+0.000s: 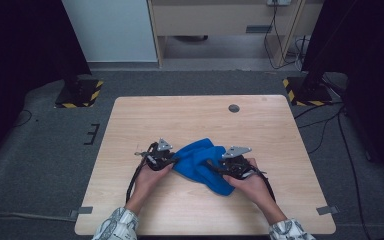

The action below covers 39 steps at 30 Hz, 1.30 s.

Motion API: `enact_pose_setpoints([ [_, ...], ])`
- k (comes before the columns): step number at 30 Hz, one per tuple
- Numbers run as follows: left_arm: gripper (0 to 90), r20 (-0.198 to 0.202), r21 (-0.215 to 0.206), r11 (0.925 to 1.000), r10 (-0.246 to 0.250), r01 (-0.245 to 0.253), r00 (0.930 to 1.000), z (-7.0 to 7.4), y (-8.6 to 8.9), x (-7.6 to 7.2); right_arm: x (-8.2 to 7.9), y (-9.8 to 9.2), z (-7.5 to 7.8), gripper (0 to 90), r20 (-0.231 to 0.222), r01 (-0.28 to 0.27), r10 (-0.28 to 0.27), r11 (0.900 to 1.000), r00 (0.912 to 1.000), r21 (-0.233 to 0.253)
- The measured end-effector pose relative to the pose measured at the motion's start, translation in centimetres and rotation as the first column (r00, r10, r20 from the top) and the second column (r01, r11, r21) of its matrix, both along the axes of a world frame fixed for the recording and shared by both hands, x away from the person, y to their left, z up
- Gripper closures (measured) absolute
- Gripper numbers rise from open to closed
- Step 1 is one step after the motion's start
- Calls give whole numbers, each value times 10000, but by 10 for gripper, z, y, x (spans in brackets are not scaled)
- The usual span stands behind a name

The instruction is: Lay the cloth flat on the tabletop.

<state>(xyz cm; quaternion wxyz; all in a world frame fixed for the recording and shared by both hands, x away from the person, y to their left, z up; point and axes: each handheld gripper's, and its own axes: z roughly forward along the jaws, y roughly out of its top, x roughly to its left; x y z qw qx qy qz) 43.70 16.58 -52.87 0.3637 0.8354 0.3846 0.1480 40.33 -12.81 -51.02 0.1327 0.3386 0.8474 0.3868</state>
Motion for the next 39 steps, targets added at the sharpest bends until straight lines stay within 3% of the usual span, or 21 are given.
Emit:
enact_pose_setpoints([
  [6, 855, 119, -53, 9999, 112, -111, 9999, 4, 6, -1, 4, -4, -6, 817, -237, 32, -33, 10000, 9997, -43],
  [10, 872, 26, -36, 10000, 93, -93, 10000, 4, 8, -1, 6, -8, -7, 841, -276, 121, -122, 9999, 9995, -37],
  [16, 873, 311, 109, 9996, 259, -262, 9992, 12, 17, -15, 11, -18, -6, 860, -267, 342, -343, 9994, 9991, -23],
  [24, 872, 229, 206, 9981, 574, -578, 9981, 13, 34, -30, 22, -22, -8, 861, -378, 488, -492, 9987, 9981, -121],
  [37, 871, 77, 326, 9973, 658, -660, 9978, 11, 41, -57, 48, -23, -12, 815, -394, 927, -940, 9952, 9948, -327],
  [39, 830, 60, 294, 9970, 713, -714, 9974, 11, 42, -58, 49, -23, -12, 793, -430, 947, -959, 9951, 9945, -295],
])
